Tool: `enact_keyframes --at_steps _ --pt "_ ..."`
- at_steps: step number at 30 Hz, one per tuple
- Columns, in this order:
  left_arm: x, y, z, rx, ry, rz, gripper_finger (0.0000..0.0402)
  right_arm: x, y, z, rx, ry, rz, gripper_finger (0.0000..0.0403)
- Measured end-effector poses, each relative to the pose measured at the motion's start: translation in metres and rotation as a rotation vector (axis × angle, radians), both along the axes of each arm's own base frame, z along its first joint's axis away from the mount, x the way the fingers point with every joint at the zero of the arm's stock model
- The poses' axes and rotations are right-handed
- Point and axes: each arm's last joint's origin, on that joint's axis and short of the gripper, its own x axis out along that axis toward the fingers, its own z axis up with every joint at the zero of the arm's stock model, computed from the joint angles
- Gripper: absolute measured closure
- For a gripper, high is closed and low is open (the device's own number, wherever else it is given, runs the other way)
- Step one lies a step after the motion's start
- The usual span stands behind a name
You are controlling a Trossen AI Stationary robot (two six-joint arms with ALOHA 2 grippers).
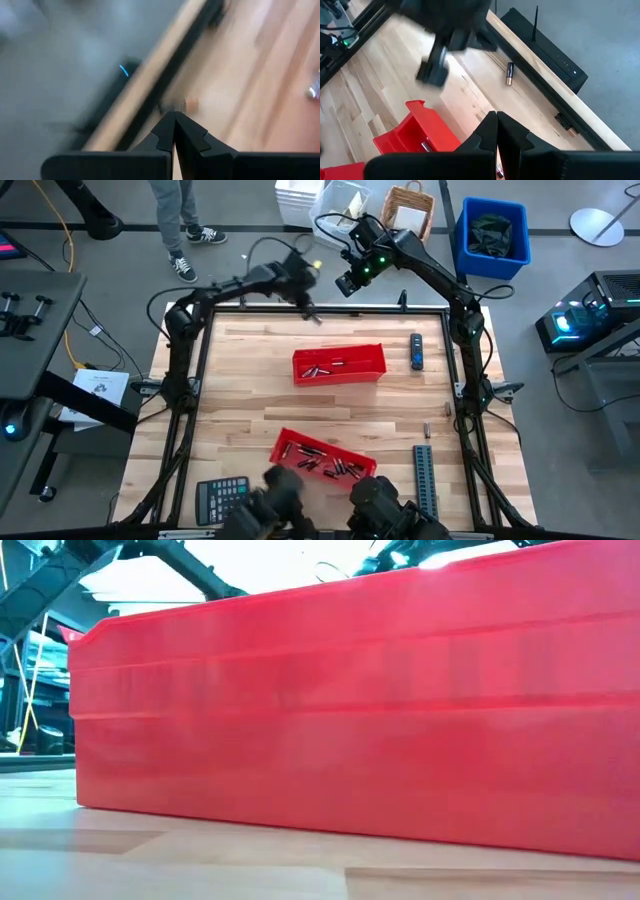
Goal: Sort batteries
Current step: Put the black battery into the bottom red bin
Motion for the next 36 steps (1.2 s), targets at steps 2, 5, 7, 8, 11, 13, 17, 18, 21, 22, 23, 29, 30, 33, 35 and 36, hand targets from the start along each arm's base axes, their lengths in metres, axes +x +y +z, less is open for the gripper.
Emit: enact_keyframes --at_steps 2,5,7,8,11,13,17,18,21,22,23,29,30,33,35,36 --pt "-0.022 0.016 -0.012 -0.172 -0.057 0.016 0.0401 0.001 0.0 0.0 -0.007 -0.006 0.002 0.0403" --pt "-0.043 0.037 -0.023 -0.356 -0.233 -0.013 0.0401 0.002 -0.001 0.001 -0.02 -0.021 0.002 0.0403" --pt "-0.046 0.041 -0.028 -0.382 -0.305 -0.085 0.0401 0.002 -0.002 0.002 -0.026 -0.029 0.001 0.0403" --pt "-0.045 0.041 -0.031 -0.378 -0.313 -0.112 0.0401 0.003 -0.002 0.002 -0.028 -0.034 -0.002 0.0403" --pt "-0.041 0.038 -0.04 -0.326 -0.305 -0.179 0.0401 0.003 -0.002 0.002 -0.027 -0.036 -0.005 0.0403" --pt "-0.035 0.036 -0.04 -0.294 -0.314 -0.205 0.0401 0.003 -0.002 0.002 -0.026 -0.035 -0.005 0.0403" --pt "-0.018 0.026 -0.042 -0.192 -0.246 -0.187 0.0401 0.003 -0.003 0.003 -0.027 -0.038 -0.007 0.0403" --pt "-0.012 0.022 -0.043 -0.169 -0.225 -0.195 0.0401 0.003 -0.003 0.003 -0.025 -0.039 -0.011 0.0403" --pt "0.003 0.013 -0.044 -0.1 -0.205 -0.208 0.0401 0.003 -0.003 0.003 -0.024 -0.041 -0.013 0.0403" --pt "0.008 0.01 -0.045 -0.083 -0.202 -0.208 0.0401 0.003 -0.003 0.003 -0.023 -0.041 -0.014 0.0403" --pt "0.013 0.008 -0.045 -0.058 -0.2 -0.204 0.0401 0.003 -0.003 0.003 -0.02 -0.042 -0.019 0.0403" --pt "0.034 -0.004 -0.065 0.057 -0.075 -0.069 0.0401 0.003 -0.003 0.003 -0.01 -0.044 -0.033 0.0403" --pt "0.036 -0.006 -0.067 0.075 -0.05 -0.05 0.0401 0.003 -0.003 0.003 -0.01 -0.045 -0.034 0.0403" --pt "0.042 -0.008 -0.071 0.129 0.002 -0.013 0.0401 0.004 -0.002 0.003 -0.008 -0.046 -0.037 0.0403" --pt "0.045 -0.007 -0.072 0.133 0.013 -0.012 0.0401 0.004 -0.002 0.003 0.002 -0.048 -0.051 0.0403" --pt "0.044 -0.008 -0.072 0.131 0.02 -0.016 0.0401 0.004 -0.003 0.003 0.002 -0.05 -0.052 0.0403"
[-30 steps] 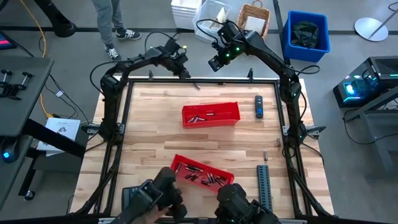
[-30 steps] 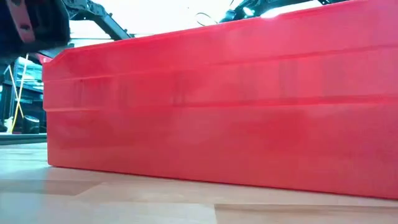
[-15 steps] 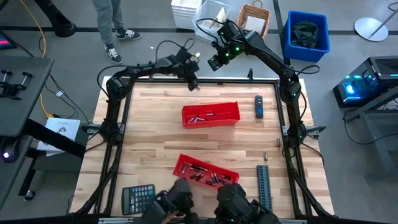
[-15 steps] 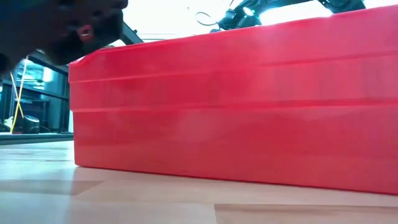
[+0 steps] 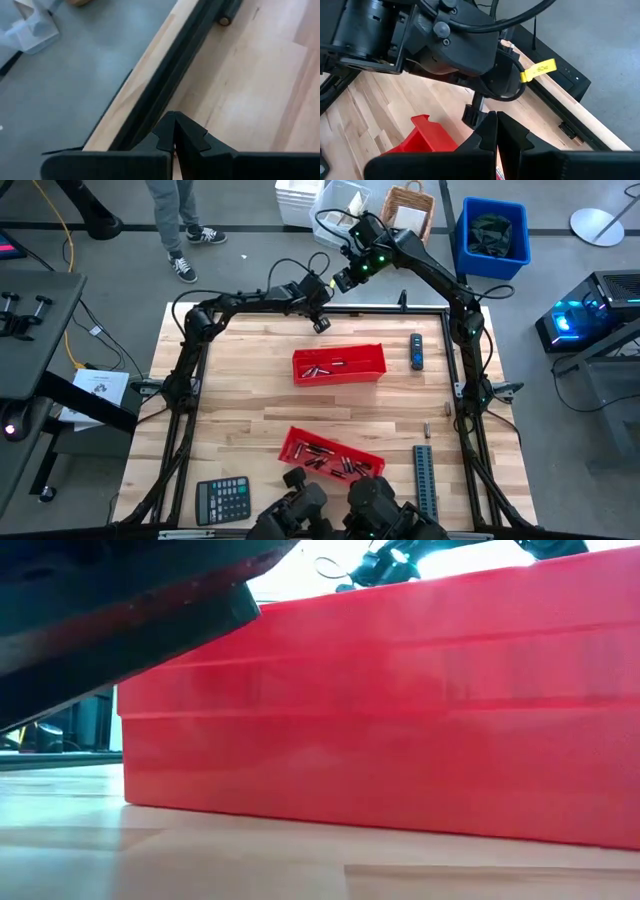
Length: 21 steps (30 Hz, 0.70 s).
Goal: Sort batteries
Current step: Put the black battery into the bottom red bin
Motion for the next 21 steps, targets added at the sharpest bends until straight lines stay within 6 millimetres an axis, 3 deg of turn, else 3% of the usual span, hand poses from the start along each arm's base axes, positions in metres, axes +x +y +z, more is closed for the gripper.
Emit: enact_keyframes --at_steps 10,14,21 --pt "-0.006 0.005 -0.003 0.026 0.055 -0.09 0.0401 0.002 0.002 0.0 0.015 -0.006 -0.017 0.0403" --pt "-0.016 0.01 -0.021 -0.197 0.015 -0.234 0.0402 0.004 0.004 0.0 0.023 -0.008 -0.02 0.0403" --pt "-0.018 0.012 -0.022 -0.192 0.144 -0.236 0.0401 0.004 0.005 0.0 0.023 -0.01 -0.02 0.0403"
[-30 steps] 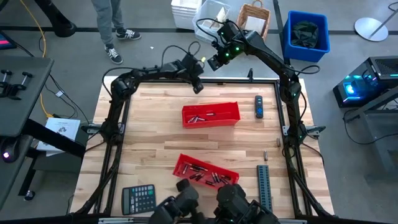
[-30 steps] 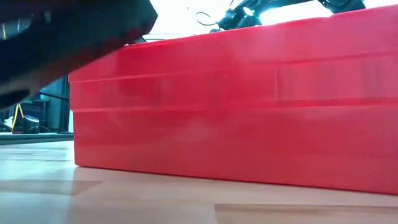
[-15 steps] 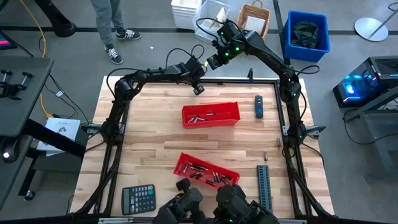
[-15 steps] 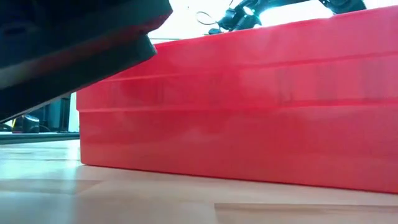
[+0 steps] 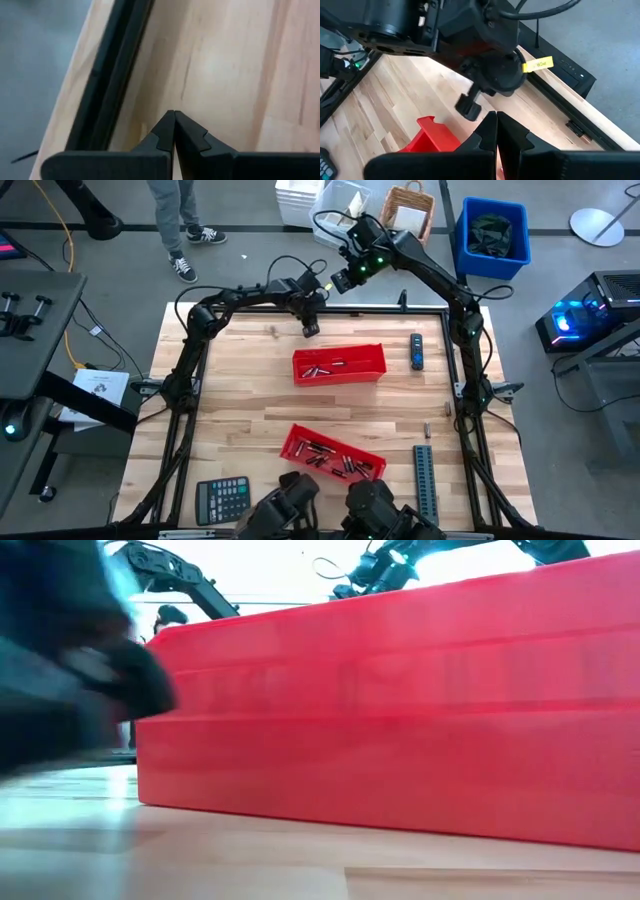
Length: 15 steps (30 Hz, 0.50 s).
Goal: Sort batteries
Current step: Put the black battery into the bottom red bin
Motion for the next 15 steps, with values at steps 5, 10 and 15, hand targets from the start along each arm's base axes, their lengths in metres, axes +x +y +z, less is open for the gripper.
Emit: enact_keyframes --at_steps 5,10,15 --pt "-0.017 -0.005 0.013 -0.11 0.143 0.031 0.0401 0.0 0.0 0.0 -0.01 -0.001 0.006 0.0403" --pt "-0.044 0.001 0.054 -0.172 0.139 0.201 0.0401 0.002 -0.002 0.002 -0.034 -0.019 0.017 0.0403" --pt "-0.086 -0.008 0.074 -0.225 0.119 0.39 0.0401 0.002 -0.003 0.002 -0.043 -0.027 0.018 0.0403"
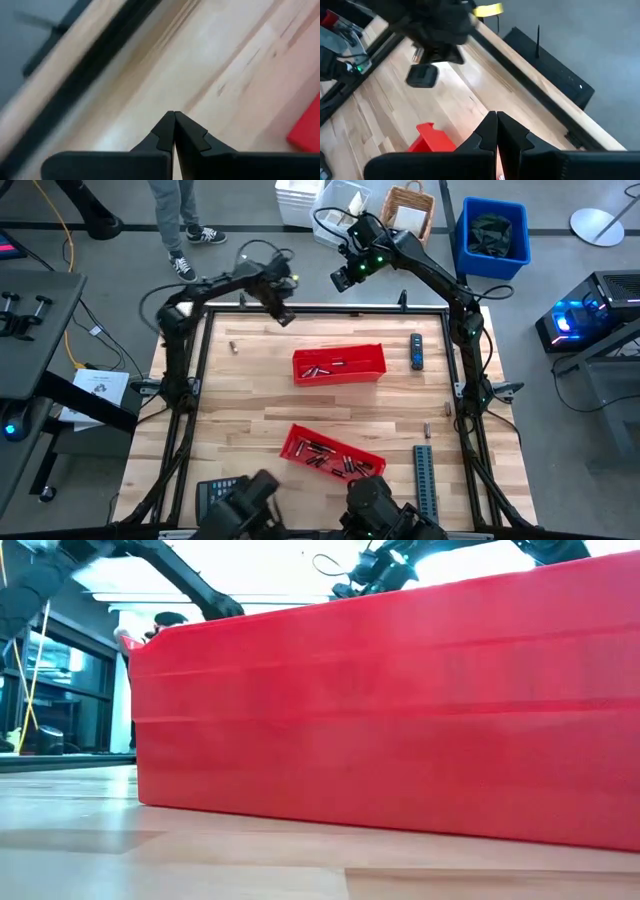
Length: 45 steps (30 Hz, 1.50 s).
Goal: Sort batteries
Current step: Put the black battery into the bottom red bin
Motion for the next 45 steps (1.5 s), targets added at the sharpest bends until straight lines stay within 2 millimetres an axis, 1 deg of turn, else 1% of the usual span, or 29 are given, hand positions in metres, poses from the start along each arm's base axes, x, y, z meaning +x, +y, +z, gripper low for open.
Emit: enact_keyframes --at_steps 2,4,7,8,10,12,13,15,17,21,24,27,32,34,37,39,42,45 --pt "-0.019 -0.012 0.005 0.012 -0.031 0.096 0.0401 0.001 -0.001 0.001 -0.019 -0.018 0.005 0.0403" --pt "-0.04 -0.03 0.004 0.029 -0.041 0.206 0.0401 0.002 -0.003 0.003 -0.048 -0.035 0.017 0.0403" --pt "-0.072 -0.068 -0.01 0.041 0.06 0.383 0.0401 0.003 -0.006 0.005 -0.079 -0.058 0.023 0.0403" --pt "-0.08 -0.082 -0.012 0.061 0.076 0.428 0.0401 0.004 -0.007 0.006 -0.09 -0.066 0.026 0.0403" --pt "-0.094 -0.108 -0.016 0.096 0.082 0.486 0.0401 0.005 -0.008 0.008 -0.107 -0.086 0.027 0.0403" --pt "-0.107 -0.133 -0.024 0.098 0.118 0.564 0.0401 0.006 -0.009 0.009 -0.126 -0.106 0.035 0.0403" --pt "-0.113 -0.144 -0.026 0.096 0.12 0.62 0.0401 0.007 -0.009 0.01 -0.139 -0.113 0.043 0.0403" --pt "-0.12 -0.154 -0.027 0.085 0.076 0.763 0.0401 0.008 -0.01 0.011 -0.161 -0.121 0.056 0.0403" --pt "-0.126 -0.158 -0.03 0.071 0.075 0.842 0.0401 0.008 -0.01 0.012 -0.174 -0.127 0.063 0.0403" --pt "-0.13 -0.156 -0.03 0.088 0.097 0.855 0.0395 0.008 -0.011 0.012 -0.2 -0.12 0.088 0.0403" --pt "-0.135 -0.154 -0.03 0.105 0.133 0.865 0.0377 0.008 -0.011 0.012 -0.207 -0.118 0.094 0.0403" --pt "-0.14 -0.151 -0.03 0.109 0.157 0.842 0.0349 0.006 -0.013 0.012 -0.222 -0.113 0.105 0.0403" --pt "-0.145 -0.152 -0.031 0.099 0.216 0.799 0.0289 0.004 -0.016 0.012 -0.234 -0.109 0.11 0.0403" --pt "-0.147 -0.153 -0.031 0.128 0.248 0.796 0.0265 0.003 -0.017 0.012 -0.235 -0.108 0.106 0.0403" --pt "-0.149 -0.151 -0.03 0.178 0.267 0.855 0.0234 0.003 -0.018 0.012 -0.239 -0.111 0.105 0.0403" --pt "-0.151 -0.151 -0.03 0.186 0.265 0.9 0.0221 0.003 -0.018 0.012 -0.244 -0.11 0.109 0.0403" --pt "-0.155 -0.153 -0.038 0.182 0.303 0.94 0.0214 0.003 -0.018 0.012 -0.244 -0.11 0.11 0.0403" --pt "-0.166 -0.161 -0.055 0.144 0.387 1.007 0.0214 0.003 -0.018 0.012 -0.244 -0.11 0.11 0.0403"
